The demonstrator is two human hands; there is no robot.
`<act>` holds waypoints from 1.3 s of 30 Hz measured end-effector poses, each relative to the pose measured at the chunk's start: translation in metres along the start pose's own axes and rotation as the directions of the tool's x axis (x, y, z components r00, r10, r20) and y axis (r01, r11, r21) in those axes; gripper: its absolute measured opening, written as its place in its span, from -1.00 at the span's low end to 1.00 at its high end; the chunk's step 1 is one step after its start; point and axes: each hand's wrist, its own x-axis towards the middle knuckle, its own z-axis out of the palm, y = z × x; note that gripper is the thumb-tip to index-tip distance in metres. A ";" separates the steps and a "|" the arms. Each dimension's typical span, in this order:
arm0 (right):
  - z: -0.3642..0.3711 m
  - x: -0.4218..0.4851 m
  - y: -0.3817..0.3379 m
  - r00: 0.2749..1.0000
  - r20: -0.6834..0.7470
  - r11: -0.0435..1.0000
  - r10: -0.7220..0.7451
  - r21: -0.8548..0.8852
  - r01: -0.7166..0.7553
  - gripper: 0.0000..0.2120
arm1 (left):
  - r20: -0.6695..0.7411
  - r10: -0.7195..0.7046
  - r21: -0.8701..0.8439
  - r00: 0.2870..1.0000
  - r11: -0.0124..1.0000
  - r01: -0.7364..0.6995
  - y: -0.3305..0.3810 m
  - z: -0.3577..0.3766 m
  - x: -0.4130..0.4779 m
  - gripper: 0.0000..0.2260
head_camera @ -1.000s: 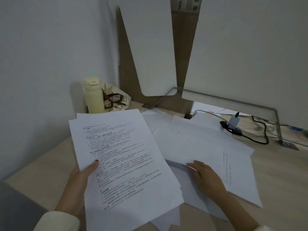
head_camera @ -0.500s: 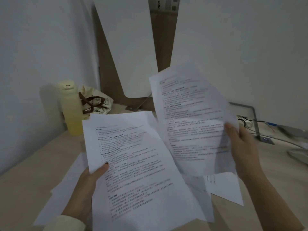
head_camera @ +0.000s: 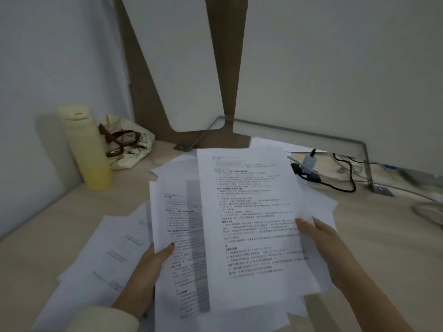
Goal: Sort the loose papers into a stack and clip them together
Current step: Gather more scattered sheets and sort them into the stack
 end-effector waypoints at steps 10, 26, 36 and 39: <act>0.057 0.000 0.054 0.981 0.174 0.918 -0.080 -0.372 0.141 -0.84 | -0.021 0.133 0.133 0.991 0.983 -0.129 0.000 0.011 -0.004 -0.68; -0.016 -0.041 -0.046 0.830 0.343 0.890 -0.440 0.291 0.352 -0.59 | 0.263 0.541 -0.003 0.799 0.829 -0.560 0.082 0.063 -0.071 -0.49; -0.010 -0.048 -0.013 0.925 0.229 0.951 -0.304 0.129 0.281 -0.78 | 0.236 0.415 0.053 0.878 0.897 -0.438 0.059 0.069 -0.064 -0.81; -0.020 -0.054 -0.021 0.905 0.218 0.928 -0.365 0.154 0.338 -0.77 | 0.255 0.448 0.028 0.857 0.882 -0.470 0.065 0.074 -0.067 -0.75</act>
